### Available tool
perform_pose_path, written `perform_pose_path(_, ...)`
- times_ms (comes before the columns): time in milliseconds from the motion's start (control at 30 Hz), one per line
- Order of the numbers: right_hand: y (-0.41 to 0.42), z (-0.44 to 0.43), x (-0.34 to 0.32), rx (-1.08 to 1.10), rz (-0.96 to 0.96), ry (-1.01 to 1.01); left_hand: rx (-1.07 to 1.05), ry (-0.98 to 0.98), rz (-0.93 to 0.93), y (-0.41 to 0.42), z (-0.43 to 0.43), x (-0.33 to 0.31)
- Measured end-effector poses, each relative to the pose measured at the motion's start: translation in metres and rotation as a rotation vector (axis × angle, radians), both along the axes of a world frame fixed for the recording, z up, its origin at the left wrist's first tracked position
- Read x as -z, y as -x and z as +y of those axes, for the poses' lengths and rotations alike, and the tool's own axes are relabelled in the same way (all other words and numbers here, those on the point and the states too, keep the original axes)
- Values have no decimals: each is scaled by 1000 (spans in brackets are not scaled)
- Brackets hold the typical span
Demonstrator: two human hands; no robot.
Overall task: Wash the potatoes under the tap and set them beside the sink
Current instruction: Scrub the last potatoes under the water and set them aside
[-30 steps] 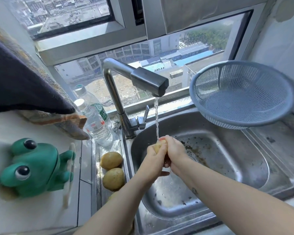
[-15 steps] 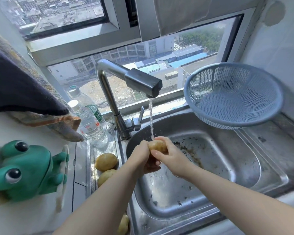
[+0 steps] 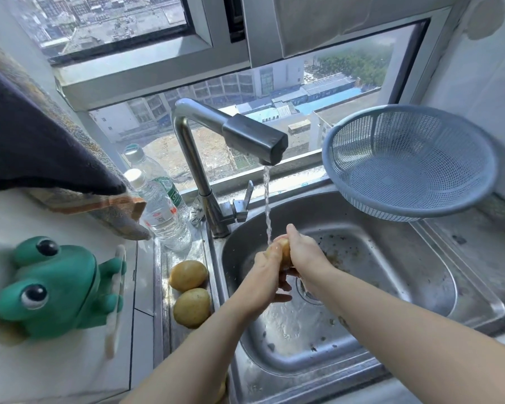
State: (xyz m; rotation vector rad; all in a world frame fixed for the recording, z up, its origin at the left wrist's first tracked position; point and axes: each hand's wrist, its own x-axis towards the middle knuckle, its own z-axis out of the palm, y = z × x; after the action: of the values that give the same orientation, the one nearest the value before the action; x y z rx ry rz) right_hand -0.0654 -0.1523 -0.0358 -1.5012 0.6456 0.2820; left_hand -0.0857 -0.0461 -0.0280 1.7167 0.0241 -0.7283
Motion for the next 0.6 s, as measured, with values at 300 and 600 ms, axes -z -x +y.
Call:
perform_pose_path(300, 12, -2, -2, -249, -94, -106, -264, -38, 181, -22, 12, -2)
perform_pose_path(600, 20, -18, -9, -522, -160, -153, -130, -18, 408, -27, 21, -4)
